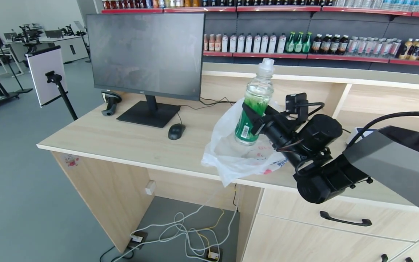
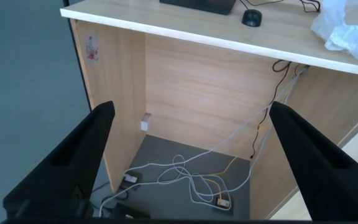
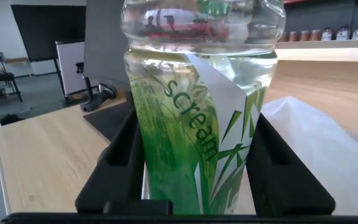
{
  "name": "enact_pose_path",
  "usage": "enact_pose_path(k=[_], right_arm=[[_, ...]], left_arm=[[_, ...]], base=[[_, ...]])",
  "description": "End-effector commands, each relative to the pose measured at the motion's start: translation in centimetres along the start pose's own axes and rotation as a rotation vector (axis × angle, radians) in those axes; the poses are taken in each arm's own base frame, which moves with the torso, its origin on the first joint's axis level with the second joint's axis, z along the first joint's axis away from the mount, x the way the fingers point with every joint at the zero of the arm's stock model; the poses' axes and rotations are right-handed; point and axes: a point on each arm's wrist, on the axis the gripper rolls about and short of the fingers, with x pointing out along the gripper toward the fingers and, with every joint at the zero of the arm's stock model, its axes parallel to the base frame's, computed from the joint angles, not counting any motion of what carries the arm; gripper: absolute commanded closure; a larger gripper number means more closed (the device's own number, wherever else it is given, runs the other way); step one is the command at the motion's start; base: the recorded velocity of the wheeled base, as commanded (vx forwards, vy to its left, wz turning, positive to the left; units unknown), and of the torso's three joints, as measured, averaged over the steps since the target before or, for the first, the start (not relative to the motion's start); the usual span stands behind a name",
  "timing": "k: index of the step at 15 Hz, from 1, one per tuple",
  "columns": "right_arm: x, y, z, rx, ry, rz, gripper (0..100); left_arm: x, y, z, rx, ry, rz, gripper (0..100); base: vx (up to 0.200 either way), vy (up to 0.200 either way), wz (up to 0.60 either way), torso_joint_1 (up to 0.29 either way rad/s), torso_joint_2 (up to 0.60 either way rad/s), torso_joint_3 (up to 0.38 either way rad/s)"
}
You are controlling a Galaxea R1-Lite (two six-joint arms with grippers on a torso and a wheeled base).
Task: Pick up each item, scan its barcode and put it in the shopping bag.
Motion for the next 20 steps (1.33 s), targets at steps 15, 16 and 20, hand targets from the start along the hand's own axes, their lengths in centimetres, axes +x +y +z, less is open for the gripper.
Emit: enact_pose_path(k=[15, 16, 20], right_arm=[[-0.6, -0.2, -5.9, -0.005, 0.112, 0.032, 100], [-0.7, -0.3, -6.0, -0.004, 0.116, 0.030, 100], [-0.7, -0.2, -5.7, -0.023, 0.113, 0.031, 0]], left_arm=[[0.0, 0.0, 0.0, 0.000, 0.002, 0.001, 0], [0.0, 0.0, 0.0, -0.002, 0.002, 0.001, 0], [0.0, 0.0, 0.0, -0.002, 0.003, 0.001, 0]], base=[[0.000, 0.000, 0.00, 0.000, 0.00, 0.000], [0.000, 0.000, 0.00, 0.000, 0.00, 0.000], [0.000, 0.000, 0.00, 0.000, 0.00, 0.000]])
